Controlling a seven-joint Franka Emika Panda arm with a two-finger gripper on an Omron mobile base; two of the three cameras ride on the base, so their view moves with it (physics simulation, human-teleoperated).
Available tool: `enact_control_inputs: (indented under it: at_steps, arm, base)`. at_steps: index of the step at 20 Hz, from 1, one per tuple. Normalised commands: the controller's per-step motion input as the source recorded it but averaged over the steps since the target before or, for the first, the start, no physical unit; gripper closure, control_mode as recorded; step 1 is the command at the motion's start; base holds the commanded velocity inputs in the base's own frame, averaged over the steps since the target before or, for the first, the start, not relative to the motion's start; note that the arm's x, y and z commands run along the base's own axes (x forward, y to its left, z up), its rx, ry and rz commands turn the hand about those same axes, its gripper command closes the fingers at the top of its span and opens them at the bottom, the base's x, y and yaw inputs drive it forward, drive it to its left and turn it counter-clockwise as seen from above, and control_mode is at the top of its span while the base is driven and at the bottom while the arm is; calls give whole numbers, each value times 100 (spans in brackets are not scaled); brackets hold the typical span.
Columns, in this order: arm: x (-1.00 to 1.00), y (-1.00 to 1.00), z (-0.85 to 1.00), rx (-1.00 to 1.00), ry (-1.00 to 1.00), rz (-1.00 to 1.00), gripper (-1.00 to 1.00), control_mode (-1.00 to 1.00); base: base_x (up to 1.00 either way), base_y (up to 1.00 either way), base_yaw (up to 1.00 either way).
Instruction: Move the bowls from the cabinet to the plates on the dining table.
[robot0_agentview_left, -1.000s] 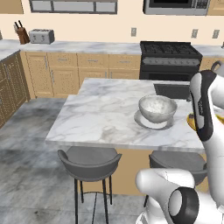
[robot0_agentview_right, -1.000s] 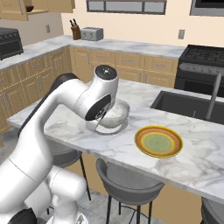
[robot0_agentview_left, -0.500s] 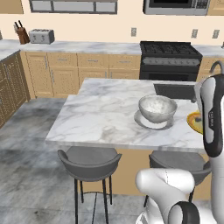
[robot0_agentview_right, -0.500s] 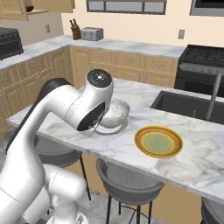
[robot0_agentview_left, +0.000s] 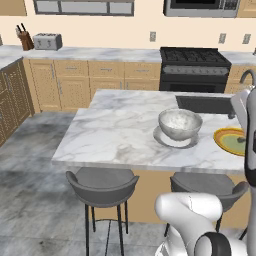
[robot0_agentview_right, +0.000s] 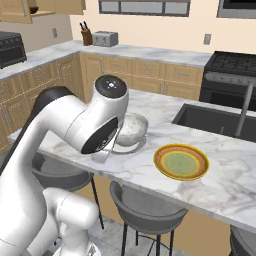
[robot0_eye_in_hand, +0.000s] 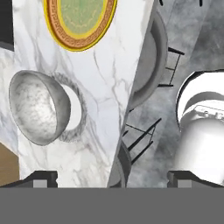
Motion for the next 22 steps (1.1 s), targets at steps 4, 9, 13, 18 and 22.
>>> enact_control_inputs:
  at_steps: [4, 9, 13, 18, 22]
  arm:
    - [-42, -3, 8, -13, -7, 7, -100, -100]
    - [-40, -8, 17, -13, -6, 5, -100, -100]
    - [-27, -3, 24, -10, -2, 3, -100, -100]
    - [-24, -1, 26, -9, -4, 1, -100, -100]
    - [-17, 0, 26, -9, -2, 2, -100, -100]
  base:
    - [0, 0, 0]
    - [0, 0, 0]
    - [0, 0, 0]
    - [0, 0, 0]
    - [0, 0, 0]
